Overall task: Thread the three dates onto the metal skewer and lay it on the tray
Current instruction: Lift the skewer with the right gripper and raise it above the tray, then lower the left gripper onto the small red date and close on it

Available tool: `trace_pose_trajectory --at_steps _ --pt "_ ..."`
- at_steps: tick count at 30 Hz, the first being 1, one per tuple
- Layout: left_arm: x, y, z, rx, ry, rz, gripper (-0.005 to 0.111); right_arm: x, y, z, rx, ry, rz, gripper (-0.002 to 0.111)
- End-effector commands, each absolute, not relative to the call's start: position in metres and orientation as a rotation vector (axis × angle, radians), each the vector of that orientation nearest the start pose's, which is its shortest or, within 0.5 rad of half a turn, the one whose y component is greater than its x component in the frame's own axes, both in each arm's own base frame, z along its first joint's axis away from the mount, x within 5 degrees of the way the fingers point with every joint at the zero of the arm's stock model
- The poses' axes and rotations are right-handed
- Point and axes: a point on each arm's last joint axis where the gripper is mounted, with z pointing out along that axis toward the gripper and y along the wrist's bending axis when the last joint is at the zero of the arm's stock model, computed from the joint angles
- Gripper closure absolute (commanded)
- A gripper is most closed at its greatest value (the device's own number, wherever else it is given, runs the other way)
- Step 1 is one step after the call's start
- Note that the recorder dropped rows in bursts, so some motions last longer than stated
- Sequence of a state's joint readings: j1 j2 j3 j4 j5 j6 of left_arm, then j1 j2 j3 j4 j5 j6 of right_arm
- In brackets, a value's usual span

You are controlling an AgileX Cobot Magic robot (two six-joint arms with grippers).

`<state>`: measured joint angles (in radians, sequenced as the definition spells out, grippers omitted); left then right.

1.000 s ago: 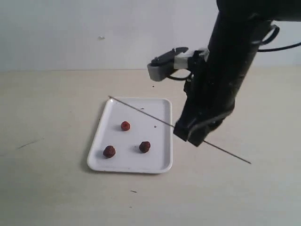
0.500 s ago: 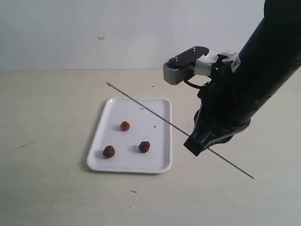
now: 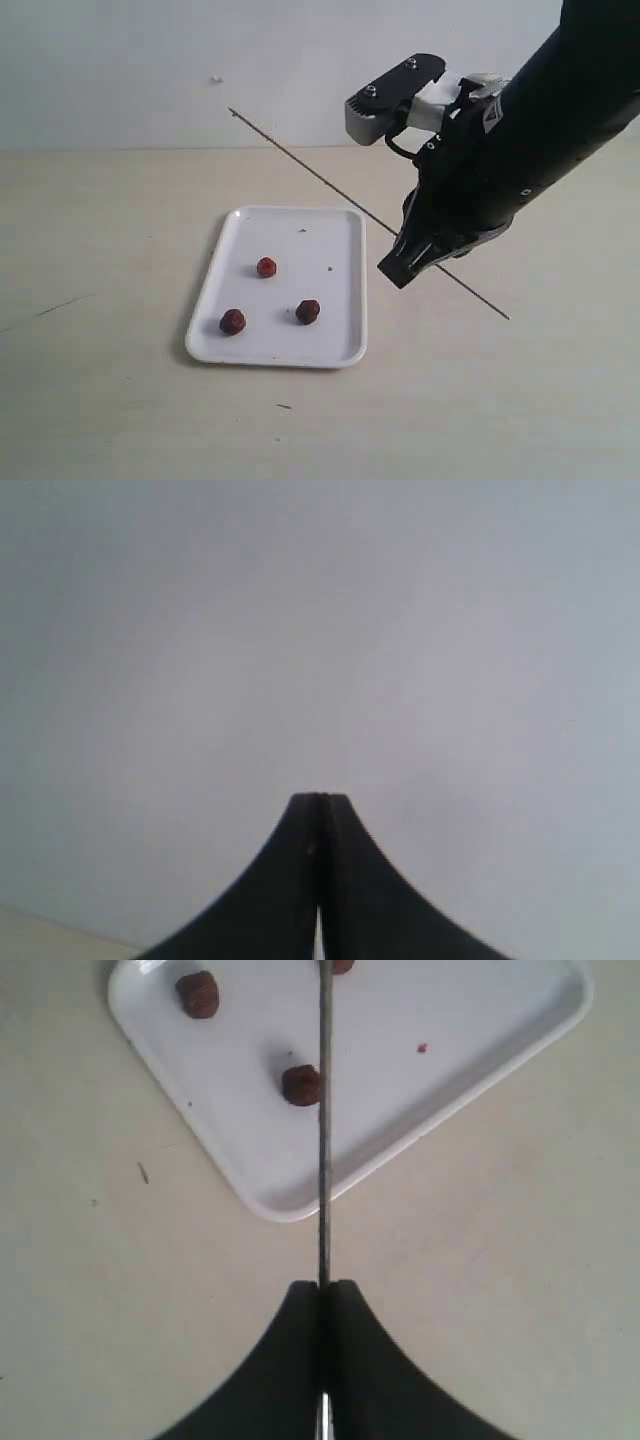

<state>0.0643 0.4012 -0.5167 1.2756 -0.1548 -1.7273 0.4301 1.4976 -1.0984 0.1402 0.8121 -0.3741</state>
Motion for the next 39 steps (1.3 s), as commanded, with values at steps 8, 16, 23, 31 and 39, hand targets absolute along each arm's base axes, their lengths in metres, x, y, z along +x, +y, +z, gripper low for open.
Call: trace_pose_trajectory --at_steps 8,16,23,31,39 --pt "0.298 -0.030 0.348 0.047 1.907 -0.681 0.107 0.298 0.093 0.267 -0.597 2.544 -0.024 0.108" --pt "0.378 -0.042 0.265 0.632 1.964 -0.186 0.107 0.312 0.067 0.228 -0.516 2.676 -0.065 0.108" --pt "0.382 -0.017 0.239 0.310 2.210 0.672 0.107 0.317 0.069 0.217 -0.536 2.689 -0.057 0.108" --pt "0.368 -0.164 0.227 1.220 2.433 -0.195 0.107 0.311 0.071 0.215 -0.494 2.757 -0.001 0.108" --pt "0.390 -0.217 0.198 2.043 1.801 0.071 0.076 0.311 0.074 0.216 -0.567 2.733 0.023 0.108"
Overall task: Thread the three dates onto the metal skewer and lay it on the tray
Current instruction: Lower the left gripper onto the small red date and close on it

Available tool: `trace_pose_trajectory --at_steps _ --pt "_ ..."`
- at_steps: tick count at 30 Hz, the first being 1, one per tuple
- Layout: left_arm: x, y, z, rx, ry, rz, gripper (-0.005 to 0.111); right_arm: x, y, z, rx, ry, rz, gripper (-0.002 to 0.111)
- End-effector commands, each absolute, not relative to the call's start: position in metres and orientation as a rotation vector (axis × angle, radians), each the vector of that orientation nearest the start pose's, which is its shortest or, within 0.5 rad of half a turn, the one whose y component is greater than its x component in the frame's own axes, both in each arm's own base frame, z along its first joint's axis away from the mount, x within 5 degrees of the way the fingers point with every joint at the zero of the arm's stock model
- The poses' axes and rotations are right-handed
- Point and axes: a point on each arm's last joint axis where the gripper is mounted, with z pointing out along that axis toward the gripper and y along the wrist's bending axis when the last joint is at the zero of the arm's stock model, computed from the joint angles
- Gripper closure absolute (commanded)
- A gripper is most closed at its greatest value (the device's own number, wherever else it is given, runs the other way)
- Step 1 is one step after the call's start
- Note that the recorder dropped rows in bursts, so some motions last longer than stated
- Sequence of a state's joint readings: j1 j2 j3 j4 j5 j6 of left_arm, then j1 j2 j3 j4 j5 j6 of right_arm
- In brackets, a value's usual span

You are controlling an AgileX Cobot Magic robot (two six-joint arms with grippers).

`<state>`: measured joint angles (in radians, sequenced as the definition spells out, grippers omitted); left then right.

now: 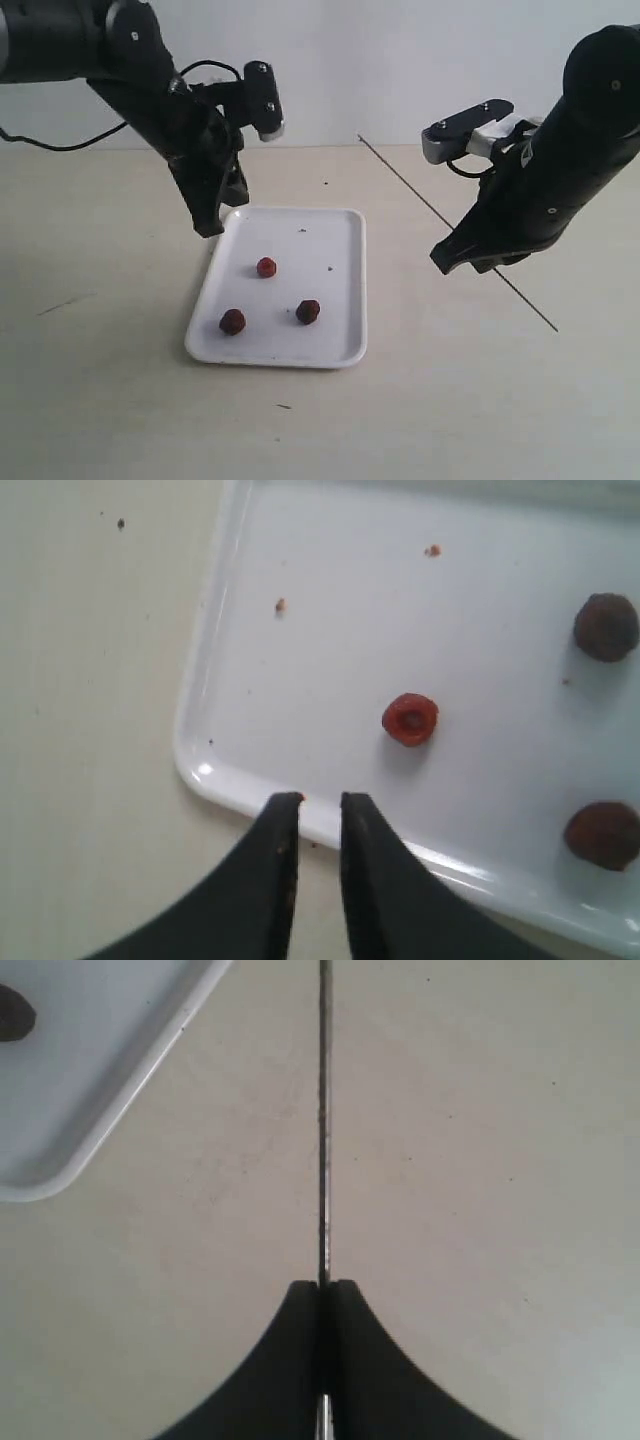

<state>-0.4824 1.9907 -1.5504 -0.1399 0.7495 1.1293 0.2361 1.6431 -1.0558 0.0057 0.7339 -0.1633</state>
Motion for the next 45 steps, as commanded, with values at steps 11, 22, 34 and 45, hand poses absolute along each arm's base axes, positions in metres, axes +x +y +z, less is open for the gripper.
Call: trace_pose_trajectory --at_steps 11,22,34,45 --pt "0.397 -0.223 0.153 2.305 1.628 0.044 0.074 0.314 0.075 0.217 -0.562 2.702 0.022 0.108" --pt "0.401 -0.228 0.134 2.313 1.563 0.018 0.058 0.315 0.075 0.217 -0.562 2.695 0.015 0.108" --pt "0.401 -0.231 0.128 2.336 1.504 0.012 0.058 0.315 0.075 0.217 -0.555 2.696 0.016 0.108" --pt "0.403 -0.233 0.122 2.318 1.506 0.001 0.058 0.315 0.075 0.217 -0.553 2.690 0.016 0.108"
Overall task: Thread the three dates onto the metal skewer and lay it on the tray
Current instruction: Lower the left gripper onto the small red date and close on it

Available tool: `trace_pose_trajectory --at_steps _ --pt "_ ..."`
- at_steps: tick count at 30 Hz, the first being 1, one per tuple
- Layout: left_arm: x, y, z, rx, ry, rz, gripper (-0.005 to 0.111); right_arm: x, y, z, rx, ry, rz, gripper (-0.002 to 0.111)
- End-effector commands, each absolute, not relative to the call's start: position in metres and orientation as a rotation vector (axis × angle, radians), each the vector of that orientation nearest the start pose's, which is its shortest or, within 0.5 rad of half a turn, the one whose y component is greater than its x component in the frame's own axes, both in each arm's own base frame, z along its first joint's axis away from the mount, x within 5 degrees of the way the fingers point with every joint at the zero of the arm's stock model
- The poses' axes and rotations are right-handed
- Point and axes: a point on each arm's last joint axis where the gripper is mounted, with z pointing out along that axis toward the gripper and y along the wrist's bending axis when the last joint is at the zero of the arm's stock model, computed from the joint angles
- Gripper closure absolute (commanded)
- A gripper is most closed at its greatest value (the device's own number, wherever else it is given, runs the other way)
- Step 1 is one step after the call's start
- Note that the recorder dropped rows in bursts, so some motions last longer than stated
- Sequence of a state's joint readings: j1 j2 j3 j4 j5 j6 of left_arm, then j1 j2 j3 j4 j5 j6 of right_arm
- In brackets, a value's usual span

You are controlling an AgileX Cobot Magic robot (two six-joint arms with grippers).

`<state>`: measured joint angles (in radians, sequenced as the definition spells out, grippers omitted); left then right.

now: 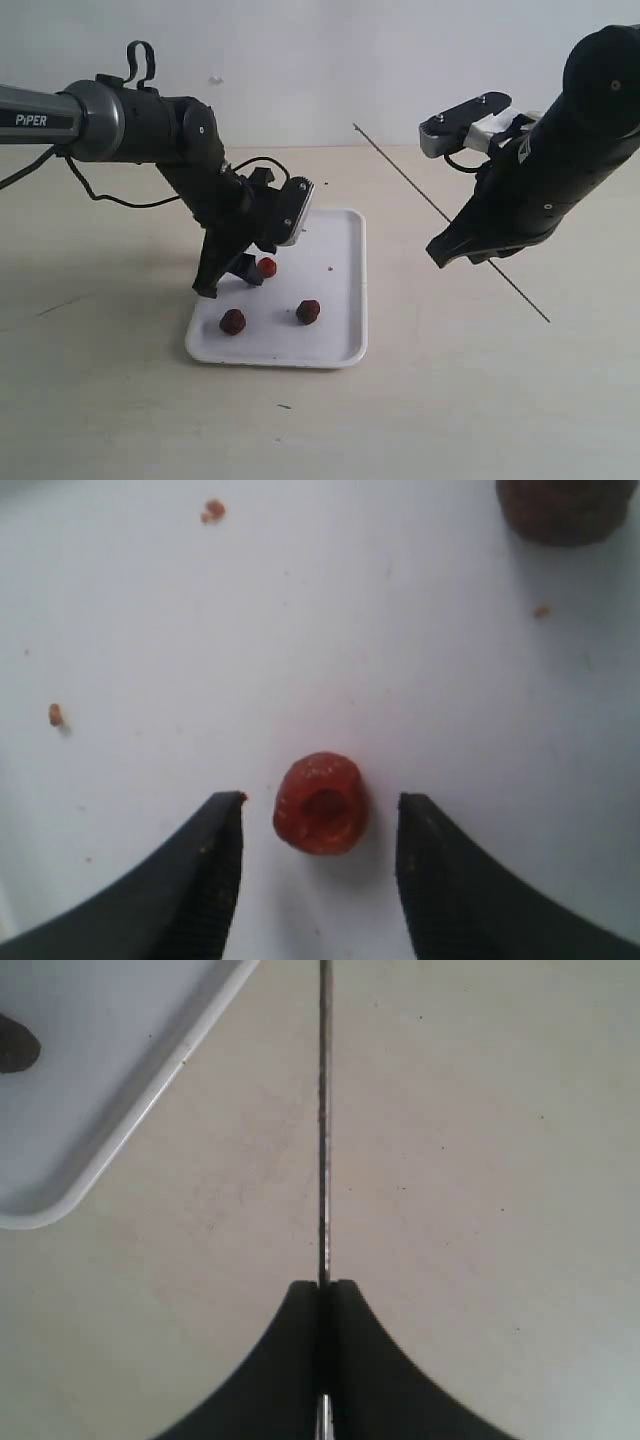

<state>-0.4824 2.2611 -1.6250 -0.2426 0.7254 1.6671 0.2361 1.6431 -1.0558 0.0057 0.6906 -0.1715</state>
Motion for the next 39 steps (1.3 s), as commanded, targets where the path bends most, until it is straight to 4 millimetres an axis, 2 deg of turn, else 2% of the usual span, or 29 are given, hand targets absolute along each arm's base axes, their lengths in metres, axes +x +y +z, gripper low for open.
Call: trace_pose_trajectory --at_steps 1,6,16,25,35,39 --pt "0.403 -0.233 0.122 -2.951 -1.922 0.007 0.059 0.315 0.075 0.217 -0.553 2.690 0.016 0.108" --pt "0.402 -0.235 0.122 -2.969 -1.927 0.037 0.062 0.315 0.075 0.217 -0.553 2.690 0.016 0.108" --pt "0.402 -0.234 0.121 -2.972 -1.902 0.020 0.063 0.315 0.075 0.217 -0.553 2.690 0.016 0.108" --pt "0.403 -0.233 0.103 -2.951 -1.874 0.021 0.063 0.315 0.075 0.217 -0.553 2.688 0.016 0.108" --pt "0.404 -0.232 0.102 -2.956 -1.857 0.000 0.063 0.316 0.075 0.217 -0.553 2.677 0.016 0.108" --pt "0.404 -0.232 0.102 -2.956 -1.857 0.000 0.071 0.316 0.075 0.217 -0.553 2.677 0.016 0.108"
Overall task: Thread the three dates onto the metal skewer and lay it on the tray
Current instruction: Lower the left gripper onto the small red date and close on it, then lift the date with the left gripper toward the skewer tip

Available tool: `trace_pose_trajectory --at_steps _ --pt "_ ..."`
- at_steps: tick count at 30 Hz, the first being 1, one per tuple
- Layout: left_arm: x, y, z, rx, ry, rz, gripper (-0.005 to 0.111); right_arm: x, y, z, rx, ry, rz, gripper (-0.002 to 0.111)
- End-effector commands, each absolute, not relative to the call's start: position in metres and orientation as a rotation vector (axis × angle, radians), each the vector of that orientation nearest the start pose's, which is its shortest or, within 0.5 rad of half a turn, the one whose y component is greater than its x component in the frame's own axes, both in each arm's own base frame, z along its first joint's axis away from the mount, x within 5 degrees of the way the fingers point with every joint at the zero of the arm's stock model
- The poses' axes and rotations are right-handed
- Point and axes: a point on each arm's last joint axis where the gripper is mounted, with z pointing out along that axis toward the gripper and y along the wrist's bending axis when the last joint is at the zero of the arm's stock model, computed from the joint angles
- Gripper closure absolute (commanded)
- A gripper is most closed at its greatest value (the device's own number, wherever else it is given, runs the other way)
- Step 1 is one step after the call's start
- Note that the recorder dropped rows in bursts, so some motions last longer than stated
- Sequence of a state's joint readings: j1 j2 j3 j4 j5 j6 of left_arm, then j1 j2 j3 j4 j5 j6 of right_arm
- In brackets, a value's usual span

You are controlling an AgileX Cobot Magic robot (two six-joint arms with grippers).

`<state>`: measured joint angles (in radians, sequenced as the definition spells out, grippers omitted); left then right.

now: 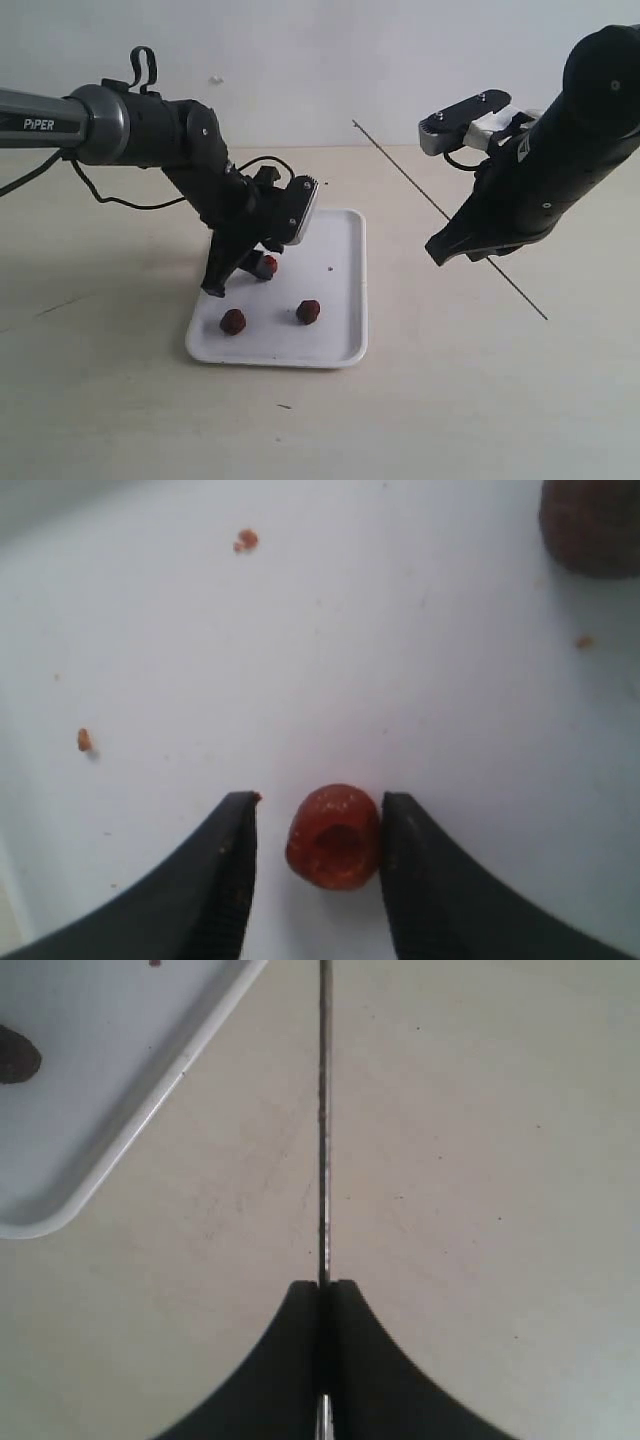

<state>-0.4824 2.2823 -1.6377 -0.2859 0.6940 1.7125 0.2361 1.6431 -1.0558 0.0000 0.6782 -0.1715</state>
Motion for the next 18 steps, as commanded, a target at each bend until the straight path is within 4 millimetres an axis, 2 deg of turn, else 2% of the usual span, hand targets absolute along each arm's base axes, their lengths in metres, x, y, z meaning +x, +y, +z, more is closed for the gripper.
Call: trace_pose_trajectory --at_steps 1,10,16,18 --pt "0.4038 -0.2323 0.1020 -2.955 -1.856 0.002 0.073 0.3164 0.0750 0.2174 -0.550 2.677 0.017 0.108" --pt "0.4024 -0.2319 0.0988 -2.923 -1.875 0.030 0.075 0.3165 0.0750 0.2175 -0.552 2.675 0.017 0.108" --pt "0.4019 -0.2317 0.0969 -2.908 -1.884 0.041 0.086 0.3165 0.0750 0.2175 -0.550 2.675 0.017 0.108" --pt "0.4019 -0.2317 0.0969 -2.897 -1.901 0.045 0.087 0.3165 0.0750 0.2175 -0.550 2.675 0.017 0.108"
